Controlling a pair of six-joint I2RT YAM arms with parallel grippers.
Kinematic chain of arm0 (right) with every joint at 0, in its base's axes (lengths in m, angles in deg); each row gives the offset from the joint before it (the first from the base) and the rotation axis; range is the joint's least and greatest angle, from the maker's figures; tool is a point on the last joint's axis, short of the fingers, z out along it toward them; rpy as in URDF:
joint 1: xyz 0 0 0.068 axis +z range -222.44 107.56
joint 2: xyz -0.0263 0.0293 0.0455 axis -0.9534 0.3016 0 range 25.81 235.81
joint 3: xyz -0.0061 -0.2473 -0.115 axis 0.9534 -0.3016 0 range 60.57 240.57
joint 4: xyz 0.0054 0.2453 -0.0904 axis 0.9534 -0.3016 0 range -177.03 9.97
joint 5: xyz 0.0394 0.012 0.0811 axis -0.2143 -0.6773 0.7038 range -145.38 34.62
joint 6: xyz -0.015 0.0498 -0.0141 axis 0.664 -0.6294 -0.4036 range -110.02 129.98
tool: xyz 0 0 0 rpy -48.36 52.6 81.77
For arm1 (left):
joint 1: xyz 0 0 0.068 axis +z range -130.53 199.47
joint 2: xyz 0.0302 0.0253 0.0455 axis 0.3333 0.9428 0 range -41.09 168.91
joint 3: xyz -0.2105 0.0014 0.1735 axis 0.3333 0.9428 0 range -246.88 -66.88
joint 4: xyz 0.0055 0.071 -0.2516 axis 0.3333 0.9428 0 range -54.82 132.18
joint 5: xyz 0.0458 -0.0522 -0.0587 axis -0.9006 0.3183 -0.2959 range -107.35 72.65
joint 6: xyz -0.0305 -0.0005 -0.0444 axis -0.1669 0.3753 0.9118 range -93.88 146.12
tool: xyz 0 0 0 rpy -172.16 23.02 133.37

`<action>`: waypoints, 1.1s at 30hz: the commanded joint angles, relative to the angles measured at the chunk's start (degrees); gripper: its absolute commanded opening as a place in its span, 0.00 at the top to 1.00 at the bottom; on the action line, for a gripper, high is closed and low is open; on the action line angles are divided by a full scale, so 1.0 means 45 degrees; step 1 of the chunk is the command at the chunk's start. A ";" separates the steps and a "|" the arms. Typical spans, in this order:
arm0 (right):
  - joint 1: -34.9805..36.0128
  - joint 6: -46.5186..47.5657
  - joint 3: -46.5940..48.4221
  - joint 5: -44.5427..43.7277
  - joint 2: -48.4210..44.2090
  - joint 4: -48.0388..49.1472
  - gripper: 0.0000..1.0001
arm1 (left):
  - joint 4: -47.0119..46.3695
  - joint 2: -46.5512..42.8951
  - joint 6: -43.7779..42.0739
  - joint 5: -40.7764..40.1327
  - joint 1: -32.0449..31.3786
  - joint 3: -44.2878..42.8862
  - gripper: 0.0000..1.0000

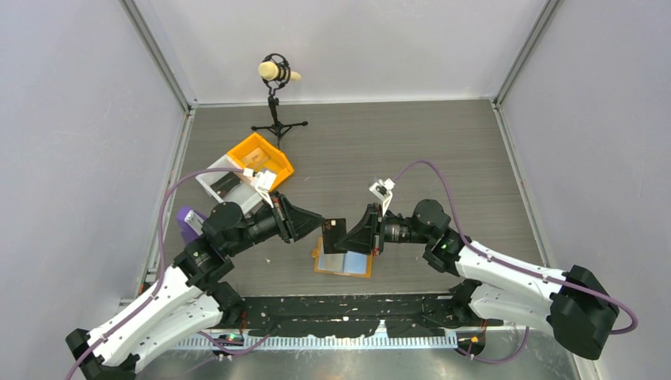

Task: Take the credit cards out of the card holder
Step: Place the credit card in the storage box.

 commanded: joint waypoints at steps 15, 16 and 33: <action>-0.0561 0.2771 0.1231 0.5109 0.0433 -0.2169 0.95 | 0.7909 0.1243 -0.4123 0.2113 -0.0006 -0.4402 0.51; -0.0494 0.2753 0.1279 0.5114 0.0486 -0.2162 0.95 | 0.7751 0.1426 -0.4064 0.2448 -0.0006 -0.4415 0.51; 0.0553 0.2517 0.1854 0.4827 0.1971 -0.1806 0.94 | 0.6833 0.3399 -0.4267 0.4884 -0.0011 -0.4268 0.70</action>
